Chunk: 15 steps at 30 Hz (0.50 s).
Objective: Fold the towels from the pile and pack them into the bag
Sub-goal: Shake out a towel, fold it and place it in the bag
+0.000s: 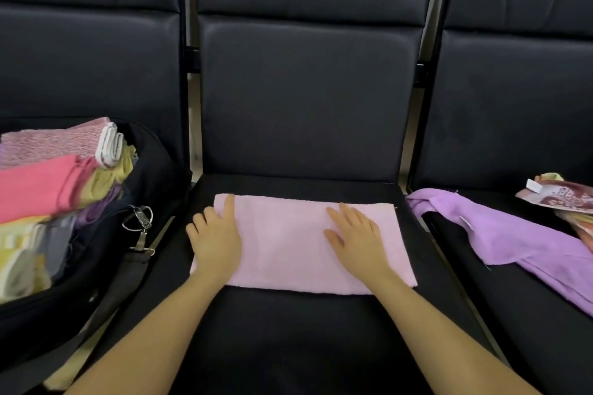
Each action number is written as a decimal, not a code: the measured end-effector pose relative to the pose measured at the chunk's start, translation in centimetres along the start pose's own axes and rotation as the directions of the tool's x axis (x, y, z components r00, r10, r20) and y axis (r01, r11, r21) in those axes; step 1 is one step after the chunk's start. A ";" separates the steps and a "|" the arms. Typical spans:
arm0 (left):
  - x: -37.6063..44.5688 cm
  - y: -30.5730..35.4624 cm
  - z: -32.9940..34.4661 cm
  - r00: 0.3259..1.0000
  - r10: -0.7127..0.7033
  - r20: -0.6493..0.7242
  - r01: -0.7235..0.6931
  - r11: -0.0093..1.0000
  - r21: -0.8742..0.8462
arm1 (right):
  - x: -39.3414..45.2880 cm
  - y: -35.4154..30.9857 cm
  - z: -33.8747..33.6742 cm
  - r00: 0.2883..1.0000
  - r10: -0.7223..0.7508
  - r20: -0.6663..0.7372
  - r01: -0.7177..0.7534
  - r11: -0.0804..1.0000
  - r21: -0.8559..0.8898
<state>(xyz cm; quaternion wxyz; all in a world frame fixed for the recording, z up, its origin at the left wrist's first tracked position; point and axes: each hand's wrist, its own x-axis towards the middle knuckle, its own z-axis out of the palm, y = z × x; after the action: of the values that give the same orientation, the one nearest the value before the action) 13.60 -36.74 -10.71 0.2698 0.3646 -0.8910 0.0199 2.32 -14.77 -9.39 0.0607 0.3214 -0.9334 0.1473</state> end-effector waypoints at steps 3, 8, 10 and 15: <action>-0.2 -0.3 -2.1 0.994 0.049 0.100 -0.043 0.997 -0.067 | -1.6 0.0 0.8 0.992 0.003 0.126 0.013 0.992 -0.124; 0.2 -0.6 -5.7 0.996 0.074 0.055 -0.040 0.887 -0.459 | -3.6 -2.1 1.4 0.976 0.047 0.213 -0.009 0.984 -0.177; 0.4 0.0 -7.8 0.993 0.109 -0.035 -0.110 0.830 -0.546 | -4.0 -3.6 1.9 0.969 0.043 0.245 -0.014 0.993 -0.121; -0.8 3.7 -11.5 0.970 0.219 -0.106 -0.237 0.753 -0.614 | -4.3 -4.4 0.6 0.987 0.053 0.154 -0.110 0.915 0.388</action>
<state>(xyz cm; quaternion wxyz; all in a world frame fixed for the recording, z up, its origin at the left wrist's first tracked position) 16.96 -30.83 -0.71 0.3826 0.1436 -0.8812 -0.2375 8.38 -15.78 -9.85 -0.0772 0.2974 -0.8991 0.3119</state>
